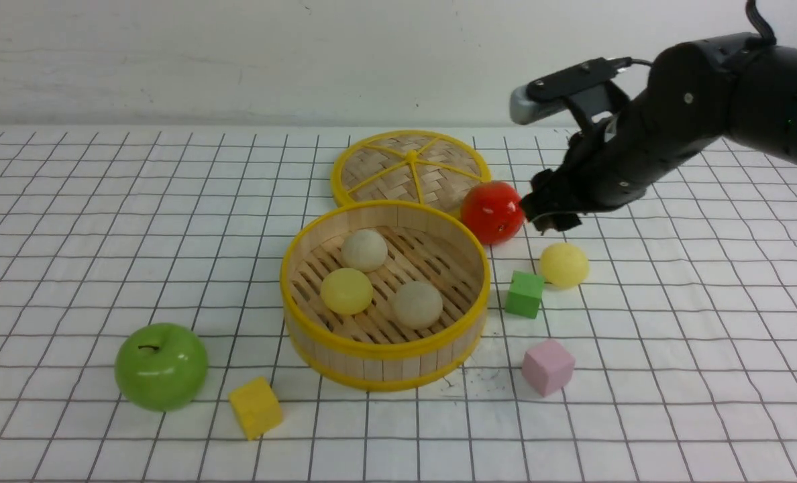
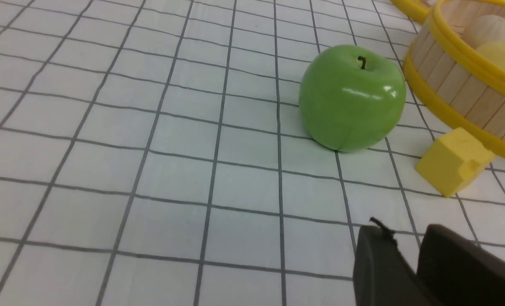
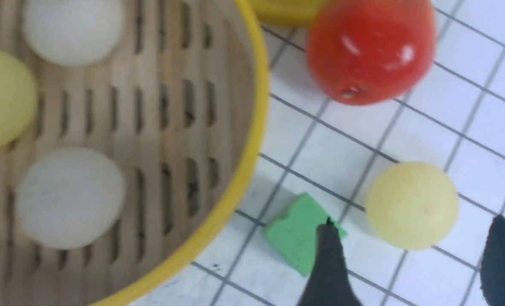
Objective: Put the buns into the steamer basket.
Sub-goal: Use the right arm to grab a steamed stuffed bun
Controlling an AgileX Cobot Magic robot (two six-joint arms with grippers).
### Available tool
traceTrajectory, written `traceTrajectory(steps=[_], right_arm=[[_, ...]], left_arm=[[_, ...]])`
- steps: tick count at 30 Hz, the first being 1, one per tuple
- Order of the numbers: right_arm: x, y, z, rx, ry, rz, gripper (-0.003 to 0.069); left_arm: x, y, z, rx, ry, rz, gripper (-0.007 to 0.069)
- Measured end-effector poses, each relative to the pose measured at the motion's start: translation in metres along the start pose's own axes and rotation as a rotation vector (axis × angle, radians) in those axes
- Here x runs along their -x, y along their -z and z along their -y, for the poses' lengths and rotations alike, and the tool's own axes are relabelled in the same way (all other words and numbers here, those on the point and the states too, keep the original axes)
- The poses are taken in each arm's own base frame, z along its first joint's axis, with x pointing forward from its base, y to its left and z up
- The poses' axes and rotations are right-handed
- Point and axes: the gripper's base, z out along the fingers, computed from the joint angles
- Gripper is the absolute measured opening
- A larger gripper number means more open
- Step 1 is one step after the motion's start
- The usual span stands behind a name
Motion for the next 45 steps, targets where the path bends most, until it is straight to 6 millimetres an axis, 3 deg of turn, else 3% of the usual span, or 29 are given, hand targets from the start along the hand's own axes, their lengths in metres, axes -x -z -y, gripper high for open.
traceTrajectory(steps=[3, 6, 18, 27, 30, 33, 34, 36, 37, 38, 40, 45], right_arm=[[-0.008, -0.013, 0.029, -0.044, -0.178, -0.032, 0.0459], [-0.015, -0.026, 0.041, -0.056, -0.27, -0.059, 0.0459], [-0.015, -0.059, 0.041, -0.052, -0.297, 0.017, 0.0459], [-0.028, -0.086, 0.041, -0.052, -0.302, -0.031, 0.0451], [-0.032, -0.094, 0.039, -0.05, -0.301, -0.049, 0.0406], [-0.033, -0.096, 0.039, -0.048, -0.3, -0.055, 0.0294], [-0.033, -0.096, 0.039, -0.048, -0.3, -0.055, 0.0287], [-0.033, -0.096, 0.039, -0.049, -0.3, -0.054, 0.0176], [-0.033, -0.096, 0.039, -0.049, -0.3, -0.054, 0.0176], [-0.033, -0.096, 0.039, -0.049, -0.301, -0.053, 0.011], [-0.033, -0.096, 0.039, -0.049, -0.301, -0.055, 0.0055], [-0.032, -0.091, 0.038, -0.047, -0.305, -0.059, 0.0011]], left_arm=[[0.0, 0.0, 0.0, 0.0, 0.0, 0.0, 0.0148], [0.0, 0.0, 0.0, 0.0, 0.0, 0.0, 0.0147], [0.0, 0.0, 0.0, 0.0, 0.0, 0.0, 0.0158], [0.0, 0.0, 0.0, 0.0, 0.0, 0.0, 0.0166], [0.0, 0.0, 0.0, 0.0, 0.0, 0.0, 0.0171], [0.0, 0.0, 0.0, 0.0, 0.0, 0.0, 0.0176], [0.0, 0.0, 0.0, 0.0, 0.0, 0.0, 0.0176], [0.0, 0.0, 0.0, 0.0, 0.0, 0.0, 0.0181], [0.0, 0.0, 0.0, 0.0, 0.0, 0.0, 0.0181], [0.0, 0.0, 0.0, 0.0, 0.0, 0.0, 0.0183], [0.0, 0.0, 0.0, 0.0, 0.0, 0.0, 0.0184], [0.0, 0.0, 0.0, 0.0, 0.0, 0.0, 0.0186]])
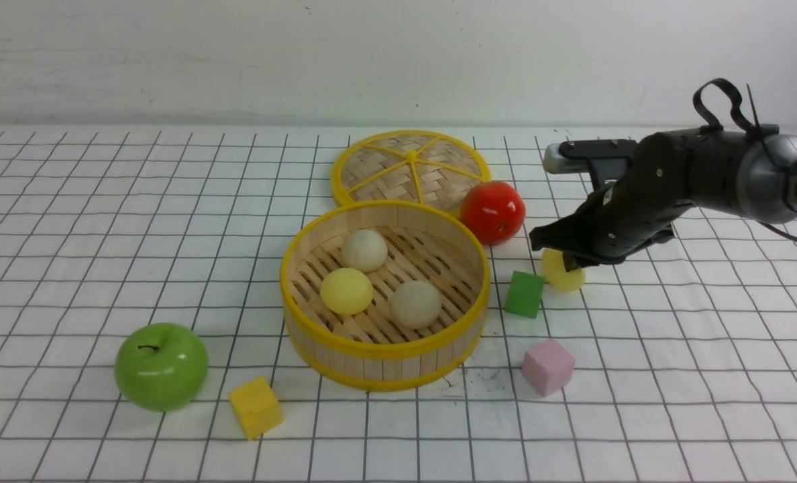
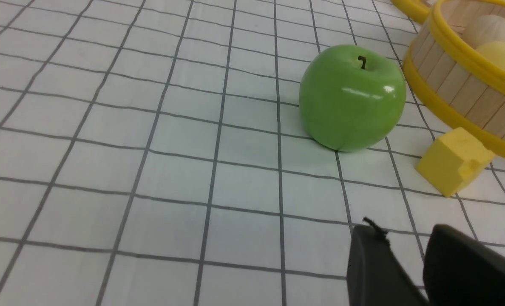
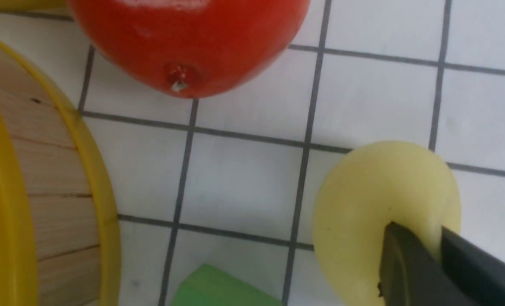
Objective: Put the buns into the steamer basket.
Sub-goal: Use the right arm to grab a steamed stuffed bun, then use the right arm to put the steamed stuffed bun into the steamer
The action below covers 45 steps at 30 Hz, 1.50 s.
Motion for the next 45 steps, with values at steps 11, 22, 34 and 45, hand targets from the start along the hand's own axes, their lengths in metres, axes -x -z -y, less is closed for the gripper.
traceTrajectory(steps=[11, 22, 34, 45], right_arm=[[0.025, 0.068, -0.02, 0.156, -0.172, 0.137, 0.0011], [0.007, 0.05, -0.089, 0.32, -0.042, 0.094, 0.0021], [-0.005, 0.009, -0.102, 0.297, -0.041, 0.105, 0.0332], [0.001, 0.064, -0.101, 0.294, 0.083, 0.061, 0.0517]], left_arm=[[0.0, 0.0, 0.0, 0.0, 0.0, 0.0, 0.0186], [0.0, 0.0, 0.0, 0.0, 0.0, 0.0, 0.0195], [0.0, 0.0, 0.0, 0.0, 0.0, -0.001, 0.0207], [-0.001, 0.0, 0.0, 0.0, 0.0, -0.002, 0.0218]])
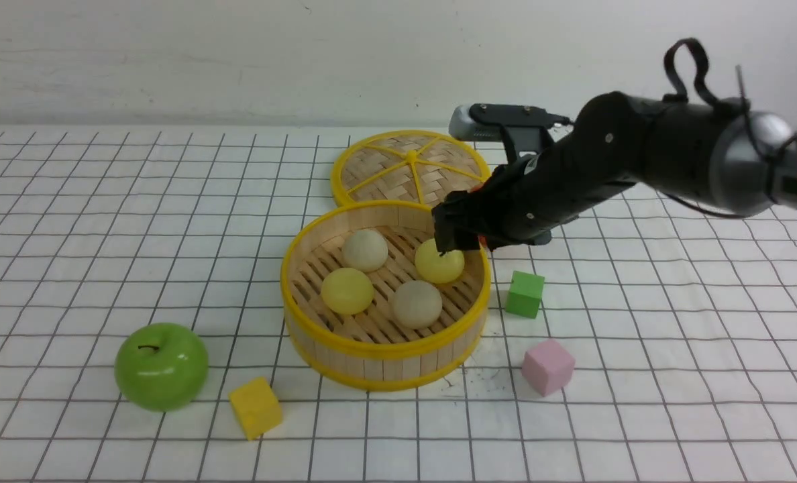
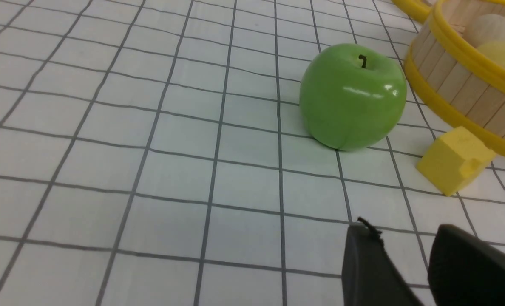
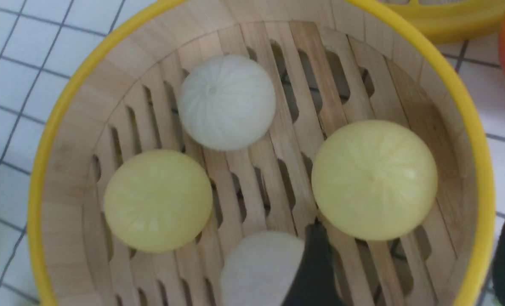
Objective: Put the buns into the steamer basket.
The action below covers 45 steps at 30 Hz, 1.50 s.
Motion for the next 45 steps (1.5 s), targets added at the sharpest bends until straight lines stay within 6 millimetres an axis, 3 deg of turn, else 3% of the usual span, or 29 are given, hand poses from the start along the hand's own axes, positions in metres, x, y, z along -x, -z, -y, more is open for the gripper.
traceTrajectory(steps=[2, 3, 6, 7, 9, 12, 13, 17, 21, 24, 26, 31, 32, 37, 45], right_arm=[[0.004, 0.029, -0.002, 0.009, 0.001, -0.025, 0.0505], [0.004, 0.031, -0.002, 0.011, 0.001, -0.035, 0.0501], [0.004, 0.076, -0.003, 0.013, -0.012, -0.094, 0.0451], [0.004, 0.079, -0.003, 0.011, -0.011, -0.099, 0.0448], [-0.001, 0.111, -0.005, -0.002, 0.004, -0.16, 0.0393], [-0.007, 0.134, -0.007, -0.017, 0.02, -0.214, 0.0345], [-0.013, 0.151, -0.01, -0.03, 0.031, -0.256, 0.0298], [-0.017, 0.182, -0.014, -0.062, 0.057, -0.242, 0.019], [-0.021, 0.203, -0.016, -0.078, 0.059, -0.204, 0.0128], [-0.036, 0.226, -0.019, -0.089, 0.061, -0.175, 0.0078], [-0.045, 0.231, -0.018, -0.089, 0.06, -0.182, 0.0063], [-0.095, 0.255, -0.016, -0.09, 0.044, -0.132, 0.0001], [-0.097, 0.256, -0.016, -0.09, 0.043, -0.122, -0.0002], [-0.151, 0.272, -0.01, -0.083, 0.042, 0.011, -0.002], [-0.199, 0.287, -0.011, -0.011, -0.087, 0.109, -0.002]], left_arm=[[0.0, 0.0, 0.0, 0.0, 0.0, 0.0, 0.0221], [0.0, 0.0, 0.0, 0.0, 0.0, 0.0, 0.0221], [0.0, 0.0, 0.0, 0.0, 0.0, 0.0, 0.0227], [0.0, 0.0, 0.0, 0.0, 0.0, 0.0, 0.0228], [0.0, 0.0, 0.0, 0.0, 0.0, 0.0, 0.0229], [0.0, 0.0, 0.0, 0.0, 0.0, 0.0, 0.0232], [0.0, 0.0, 0.0, 0.0, 0.0, 0.0, 0.0235], [0.0, 0.0, 0.0, 0.0, 0.0, -0.001, 0.0237], [0.0, 0.0, 0.0, 0.0, 0.0, -0.001, 0.0237], [0.0, 0.0, 0.0, 0.0, 0.0, -0.001, 0.0237], [0.0, 0.0, 0.0, 0.0, 0.0, -0.001, 0.0237], [0.0, 0.0, 0.0, 0.0, 0.0, -0.001, 0.0237], [0.0, 0.0, 0.0, 0.0, 0.0, -0.001, 0.0237], [0.0, 0.0, 0.0, 0.0, 0.0, -0.001, 0.0237], [0.0, 0.0, 0.0, 0.0, 0.0, -0.001, 0.0237]])
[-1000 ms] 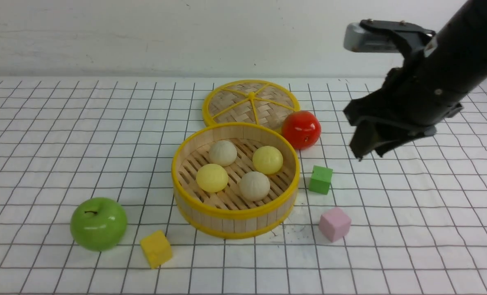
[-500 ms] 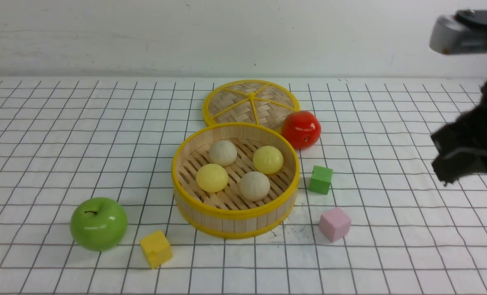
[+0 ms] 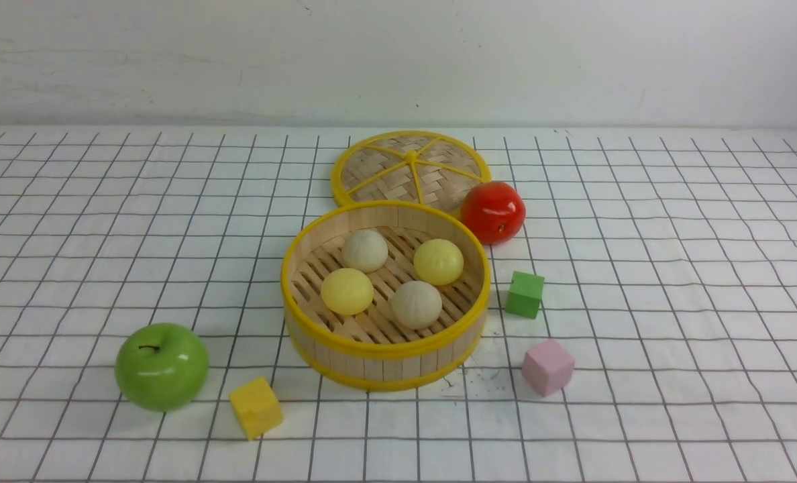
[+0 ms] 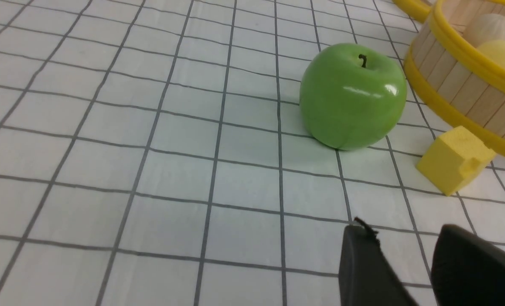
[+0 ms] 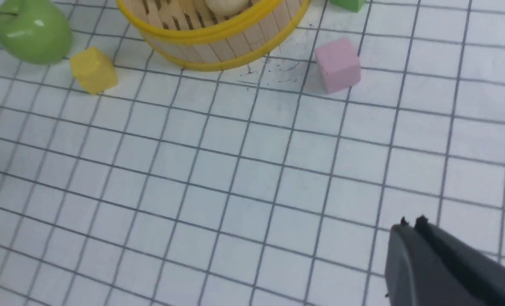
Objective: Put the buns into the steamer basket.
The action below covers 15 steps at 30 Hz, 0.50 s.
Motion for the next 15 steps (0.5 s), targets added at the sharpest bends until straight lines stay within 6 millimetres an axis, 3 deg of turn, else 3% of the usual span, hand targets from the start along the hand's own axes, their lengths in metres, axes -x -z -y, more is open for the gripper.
traceTrajectory(steps=[7, 15], right_arm=[[-0.022, 0.018, -0.002, 0.028, -0.025, -0.051, -0.0019], [-0.031, 0.022, -0.001, 0.02, -0.019, -0.117, -0.0017]], left_arm=[[0.0, 0.0, 0.0, 0.0, 0.0, 0.0, 0.0237], [0.0, 0.0, 0.0, 0.0, 0.0, 0.0, 0.0237]])
